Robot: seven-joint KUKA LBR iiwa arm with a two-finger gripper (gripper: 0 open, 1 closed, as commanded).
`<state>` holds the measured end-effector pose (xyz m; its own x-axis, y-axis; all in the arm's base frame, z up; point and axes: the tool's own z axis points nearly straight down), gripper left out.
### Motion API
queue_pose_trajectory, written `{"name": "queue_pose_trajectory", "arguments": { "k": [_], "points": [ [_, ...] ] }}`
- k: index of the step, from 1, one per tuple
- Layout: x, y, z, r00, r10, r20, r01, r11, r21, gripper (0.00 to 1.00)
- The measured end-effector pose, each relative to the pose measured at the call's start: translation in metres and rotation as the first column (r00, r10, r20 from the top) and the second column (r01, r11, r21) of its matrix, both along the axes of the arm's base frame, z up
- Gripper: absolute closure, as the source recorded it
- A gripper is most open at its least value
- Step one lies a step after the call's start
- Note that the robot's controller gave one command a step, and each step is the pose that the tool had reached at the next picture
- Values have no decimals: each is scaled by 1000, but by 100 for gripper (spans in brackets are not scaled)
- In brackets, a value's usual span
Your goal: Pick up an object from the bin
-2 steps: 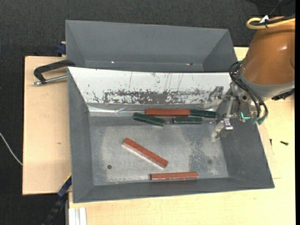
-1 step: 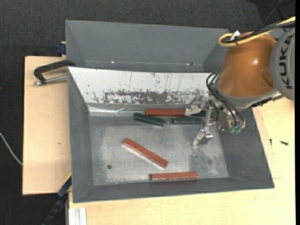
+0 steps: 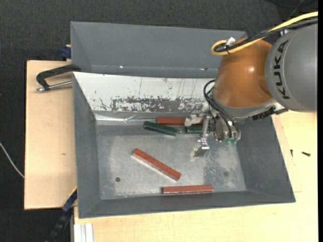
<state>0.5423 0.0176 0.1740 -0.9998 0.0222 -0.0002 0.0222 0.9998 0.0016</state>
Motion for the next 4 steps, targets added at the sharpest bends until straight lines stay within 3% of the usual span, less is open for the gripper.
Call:
{"name": "queue_pose_trajectory", "arguments": {
  "k": [1,2,3,4],
  "points": [
    [-26,13,-33,987,-161,6,161,987,2,0],
    [-37,30,-75,993,-114,-1,114,993,-1,0],
    [-29,59,-89,991,-137,4,137,991,1,100],
    [-29,59,-89,991,-137,4,137,991,0,100]
  ]
}}
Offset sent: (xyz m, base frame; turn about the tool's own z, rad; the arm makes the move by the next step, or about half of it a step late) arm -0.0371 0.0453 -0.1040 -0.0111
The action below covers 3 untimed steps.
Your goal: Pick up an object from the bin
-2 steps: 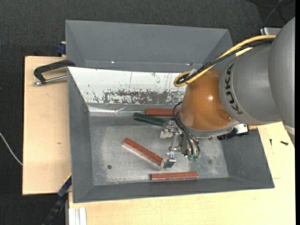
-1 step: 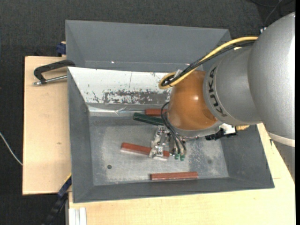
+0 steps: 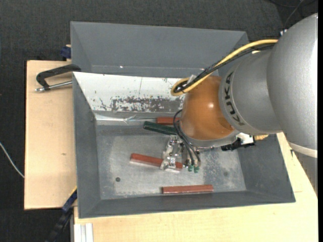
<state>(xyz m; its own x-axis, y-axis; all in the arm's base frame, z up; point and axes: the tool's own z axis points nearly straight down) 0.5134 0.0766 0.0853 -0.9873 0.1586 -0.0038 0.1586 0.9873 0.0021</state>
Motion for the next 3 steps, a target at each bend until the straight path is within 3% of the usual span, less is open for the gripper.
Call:
{"name": "queue_pose_trajectory", "arguments": {
  "k": [3],
  "points": [
    [0,0,0,1000,0,0,0,1000,0,100]
  ]
}}
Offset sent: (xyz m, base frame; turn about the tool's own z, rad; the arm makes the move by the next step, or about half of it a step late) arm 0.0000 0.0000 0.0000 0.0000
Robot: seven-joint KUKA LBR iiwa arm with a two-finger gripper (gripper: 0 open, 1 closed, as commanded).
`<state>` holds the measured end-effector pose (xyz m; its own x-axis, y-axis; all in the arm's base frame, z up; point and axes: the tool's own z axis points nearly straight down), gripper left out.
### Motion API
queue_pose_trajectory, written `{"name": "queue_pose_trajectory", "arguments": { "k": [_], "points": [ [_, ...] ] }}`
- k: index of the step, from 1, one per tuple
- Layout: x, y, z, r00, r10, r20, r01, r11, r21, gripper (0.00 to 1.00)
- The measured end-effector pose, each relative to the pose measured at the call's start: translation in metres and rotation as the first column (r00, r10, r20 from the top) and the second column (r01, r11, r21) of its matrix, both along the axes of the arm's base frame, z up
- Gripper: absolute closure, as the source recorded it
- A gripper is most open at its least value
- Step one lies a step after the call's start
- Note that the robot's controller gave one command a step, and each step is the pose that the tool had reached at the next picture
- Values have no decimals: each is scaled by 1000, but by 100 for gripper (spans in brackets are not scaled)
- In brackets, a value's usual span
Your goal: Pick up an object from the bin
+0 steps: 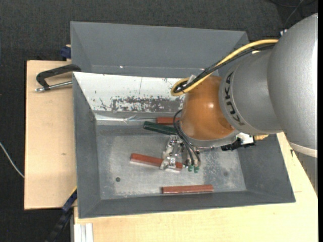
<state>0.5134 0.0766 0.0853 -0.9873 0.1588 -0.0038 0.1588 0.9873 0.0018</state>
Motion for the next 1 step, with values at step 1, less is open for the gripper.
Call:
{"name": "queue_pose_trajectory", "arguments": {
  "k": [1],
  "points": [
    [-3,-23,193,968,250,-1,-250,968,-1,100]
  ]
}}
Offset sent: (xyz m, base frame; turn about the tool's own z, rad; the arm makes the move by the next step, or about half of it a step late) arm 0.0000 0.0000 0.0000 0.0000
